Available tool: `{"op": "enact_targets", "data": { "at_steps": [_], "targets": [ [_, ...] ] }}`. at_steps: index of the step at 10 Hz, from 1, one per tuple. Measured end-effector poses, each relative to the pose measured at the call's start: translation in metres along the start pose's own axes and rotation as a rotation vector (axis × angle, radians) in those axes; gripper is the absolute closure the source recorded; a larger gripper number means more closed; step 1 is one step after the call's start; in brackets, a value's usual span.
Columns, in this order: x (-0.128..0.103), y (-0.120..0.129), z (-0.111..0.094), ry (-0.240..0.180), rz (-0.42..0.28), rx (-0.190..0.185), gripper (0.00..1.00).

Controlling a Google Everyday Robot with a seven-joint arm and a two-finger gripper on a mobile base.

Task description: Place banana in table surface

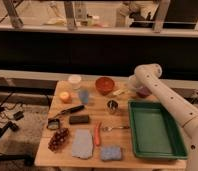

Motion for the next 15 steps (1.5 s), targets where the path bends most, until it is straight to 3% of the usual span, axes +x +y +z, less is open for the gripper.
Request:
{"op": "enact_targets", "data": {
  "at_steps": [4, 5, 15],
  "targets": [
    [0.0000, 0.0000, 0.0000, 0.000, 0.000, 0.000, 0.25],
    [0.0000, 0.0000, 0.0000, 0.000, 0.000, 0.000, 0.21],
    [0.0000, -0.0001, -0.0001, 0.000, 0.000, 0.000, 0.20]
  ]
}}
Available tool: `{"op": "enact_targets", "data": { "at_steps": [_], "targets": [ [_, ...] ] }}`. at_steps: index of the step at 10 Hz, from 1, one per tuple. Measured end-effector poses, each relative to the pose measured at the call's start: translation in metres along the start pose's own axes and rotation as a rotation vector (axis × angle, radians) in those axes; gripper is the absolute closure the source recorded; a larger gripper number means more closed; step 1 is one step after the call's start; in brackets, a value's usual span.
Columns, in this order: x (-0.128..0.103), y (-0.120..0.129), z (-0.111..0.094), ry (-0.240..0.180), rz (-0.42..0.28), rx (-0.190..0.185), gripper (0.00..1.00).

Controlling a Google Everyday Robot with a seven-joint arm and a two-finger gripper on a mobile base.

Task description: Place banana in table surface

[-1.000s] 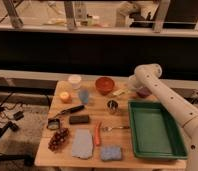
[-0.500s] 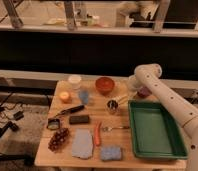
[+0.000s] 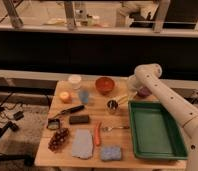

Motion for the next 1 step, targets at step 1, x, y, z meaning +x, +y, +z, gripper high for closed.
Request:
{"op": "enact_targets", "data": {
  "at_steps": [1],
  "targets": [
    [0.0000, 0.0000, 0.0000, 0.000, 0.000, 0.000, 0.20]
  ]
}}
